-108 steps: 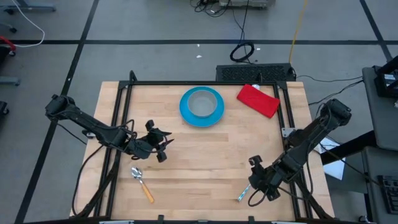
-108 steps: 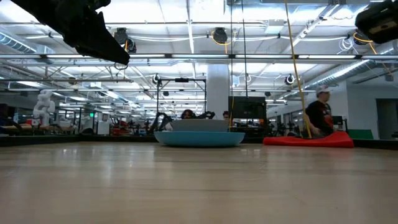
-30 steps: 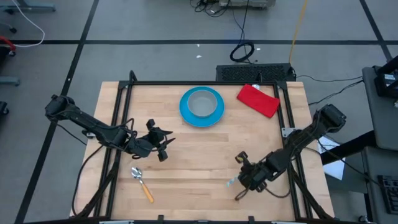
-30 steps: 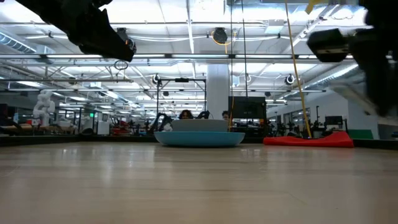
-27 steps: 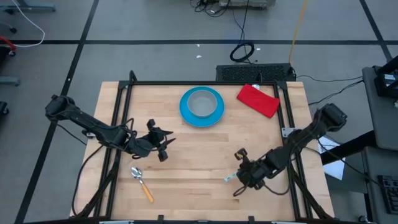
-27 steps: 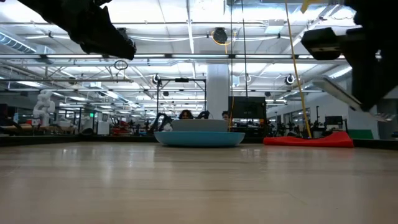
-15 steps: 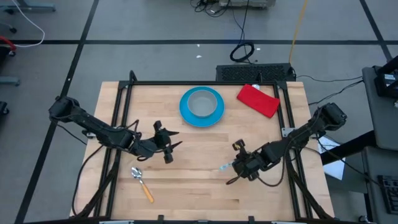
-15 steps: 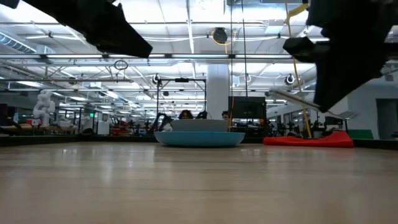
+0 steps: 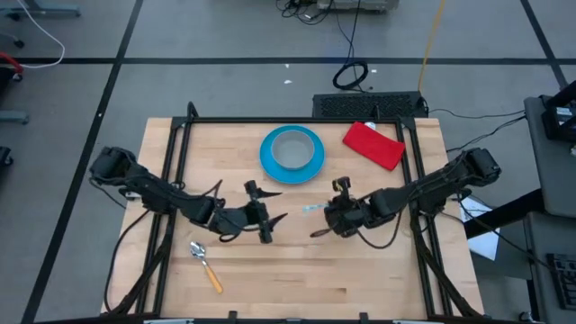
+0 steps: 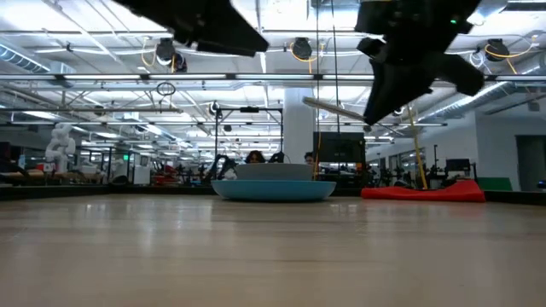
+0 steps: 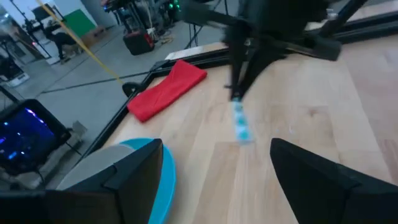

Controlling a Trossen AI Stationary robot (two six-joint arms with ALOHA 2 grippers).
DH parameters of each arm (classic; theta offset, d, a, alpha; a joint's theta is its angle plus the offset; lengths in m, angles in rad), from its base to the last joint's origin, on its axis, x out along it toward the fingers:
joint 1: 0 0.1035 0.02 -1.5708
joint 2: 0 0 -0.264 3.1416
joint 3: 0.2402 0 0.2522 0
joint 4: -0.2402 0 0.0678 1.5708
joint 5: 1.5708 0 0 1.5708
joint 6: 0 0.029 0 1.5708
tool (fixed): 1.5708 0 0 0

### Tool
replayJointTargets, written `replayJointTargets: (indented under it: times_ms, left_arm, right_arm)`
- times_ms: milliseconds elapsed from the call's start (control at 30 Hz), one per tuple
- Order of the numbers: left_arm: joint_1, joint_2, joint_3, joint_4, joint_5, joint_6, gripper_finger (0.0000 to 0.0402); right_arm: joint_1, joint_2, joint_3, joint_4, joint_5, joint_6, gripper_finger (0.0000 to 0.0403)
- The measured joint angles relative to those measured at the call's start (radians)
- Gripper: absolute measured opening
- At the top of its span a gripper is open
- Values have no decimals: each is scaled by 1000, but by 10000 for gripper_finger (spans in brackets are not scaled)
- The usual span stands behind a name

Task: Pick and place plate/cup/fork/spoon on tray
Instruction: Put the blue patterned fork beside the blue plate

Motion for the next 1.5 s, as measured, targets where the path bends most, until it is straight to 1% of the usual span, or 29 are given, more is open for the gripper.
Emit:
replayJointTargets:
  times_ms: [133,300,367,467,533,733,900,1000,1100,1333,1433,1500]
  left_arm:
    - [18,67,94,-75,5,-13,293]
    - [54,157,187,-112,53,-2,292]
    - [67,190,218,-151,52,1,290]
    - [83,231,256,-205,51,1,279]
    - [88,255,276,-226,40,1,264]
    - [93,280,288,-234,-14,0,199]
    - [94,280,288,-226,-20,8,141]
    - [94,280,288,-221,-19,13,116]
    - [94,280,288,-210,-19,16,108]
    - [93,280,288,-209,-6,17,109]
    - [93,280,288,-209,-6,17,91]
    - [93,280,288,-208,-5,17,76]
  right_arm:
    - [-36,0,26,4,13,-9,0]
    - [-45,0,33,68,10,-87,0]
    - [-45,0,33,91,10,-114,1]
    - [-45,0,33,102,9,-126,3]
    - [-45,0,33,107,8,-126,3]
    - [-45,0,33,111,8,-127,5]
    - [-45,0,33,128,7,-127,5]
    - [-46,0,33,128,7,-126,5]
    - [-46,0,33,128,7,-124,6]
    - [-46,0,33,133,7,-123,6]
    - [-46,0,33,139,6,-123,6]
    - [-46,0,33,142,-15,-122,6]
